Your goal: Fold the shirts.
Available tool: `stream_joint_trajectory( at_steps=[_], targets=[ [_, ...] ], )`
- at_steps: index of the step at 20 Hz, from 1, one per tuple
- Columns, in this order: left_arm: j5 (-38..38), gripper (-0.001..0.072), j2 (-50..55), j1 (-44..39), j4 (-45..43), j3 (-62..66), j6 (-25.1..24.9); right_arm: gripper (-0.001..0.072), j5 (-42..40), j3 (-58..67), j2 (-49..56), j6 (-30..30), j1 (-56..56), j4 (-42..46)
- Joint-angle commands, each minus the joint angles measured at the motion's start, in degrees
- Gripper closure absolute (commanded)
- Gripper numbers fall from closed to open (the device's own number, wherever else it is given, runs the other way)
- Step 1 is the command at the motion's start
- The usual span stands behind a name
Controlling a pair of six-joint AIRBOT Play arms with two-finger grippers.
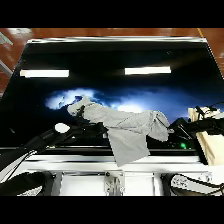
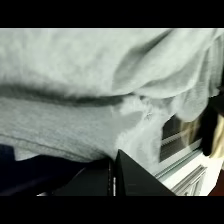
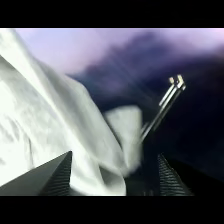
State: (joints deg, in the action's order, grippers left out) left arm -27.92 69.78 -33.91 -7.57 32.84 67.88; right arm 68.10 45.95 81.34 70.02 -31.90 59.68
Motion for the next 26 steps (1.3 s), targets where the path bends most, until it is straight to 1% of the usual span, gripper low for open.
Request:
stream_joint_trajectory(
  at_steps=[1,2,3,6,8,10,12,13,15,16,17,18,20,21,22,23,24,26],
  targets=[
    [0.5,0.0674,-5.6,2.7,-0.6,0.1,-1.3,0.0257,-7.8,0.0,2.4,-0.2,6.2,-0.9],
    [0.5,0.0674,-7.5,3.7,-0.6,0.1,-1.5,0.0502,-9.7,0.2,2.2,-0.1,7.4,-0.9],
    [0.5,0.0674,-9.4,5.0,-0.6,0.2,-2.3,0.0643,-10.6,0.9,1.7,-0.2,8.3,-0.9],
    [0.3,0.0675,-15.5,11.6,-0.6,1.9,-2.5,0.065,-10.6,5.0,-2.9,-1.9,9.0,-1.4],
    [-1.9,0.0676,-20.1,17.5,-1.6,6.4,-4.9,0.065,-10.0,9.4,-9.5,-2.7,9.0,-1.8],
    [-4.7,0.0676,-24.4,23.1,-3.8,15.0,-5.2,0.065,-10.0,14.6,-17.3,-3.3,9.0,-7.7],
    [-4.2,0.0675,-27.7,26.6,-4.2,27.7,-5.8,0.065,-12.7,21.3,-25.0,-4.1,8.9,-13.4],
    [-4.2,0.0675,-28.6,28.4,-5.6,35.1,-6.8,0.065,-15.1,24.7,-28.6,-4.2,8.9,-14.8],
    [-4.9,0.0675,-29.6,31.9,-11.0,47.9,-6.8,0.065,-19.7,31.0,-35.6,-4.1,8.9,-15.2],
    [-5.9,0.0675,-29.9,33.5,-13.8,52.9,-5.2,0.065,-21.4,33.7,-38.7,-4.1,8.9,-14.4],
    [-7.8,0.0675,-29.9,35.2,-17.2,57.0,-2.3,0.065,-22.1,35.9,-41.2,-3.9,8.9,-12.9],
    [-11.3,0.0675,-30.0,36.9,-21.7,60.5,1.2,0.065,-21.7,38.0,-43.5,-2.7,8.9,-10.6],
    [-21.5,0.0674,-30.4,39.6,-31.8,64.2,6.9,0.0649,-19.3,40.1,-47.0,1.1,8.9,-6.3],
    [-26.8,0.0674,-30.9,40.7,-36.6,64.6,10.5,0.065,-17.6,40.0,-48.8,2.8,8.9,-4.5],
    [-31.2,0.0674,-31.5,41.3,-40.5,64.6,12.9,0.0649,-15.4,40.0,-50.1,3.8,8.9,-3.1],
    [-34.9,0.0674,-32.2,41.6,-44.0,64.6,13.9,0.0649,-12.8,40.0,-51.3,4.3,8.9,-1.6],
    [-37.2,0.0674,-33.3,41.5,-46.1,64.6,13.9,0.0649,-10.6,40.0,-52.2,4.6,8.9,-0.2],
    [-36.4,0.0674,-36.1,41.5,-46.6,64.6,14.1,0.065,-8.7,40.0,-53.6,4.8,8.9,3.3]
  ],
)
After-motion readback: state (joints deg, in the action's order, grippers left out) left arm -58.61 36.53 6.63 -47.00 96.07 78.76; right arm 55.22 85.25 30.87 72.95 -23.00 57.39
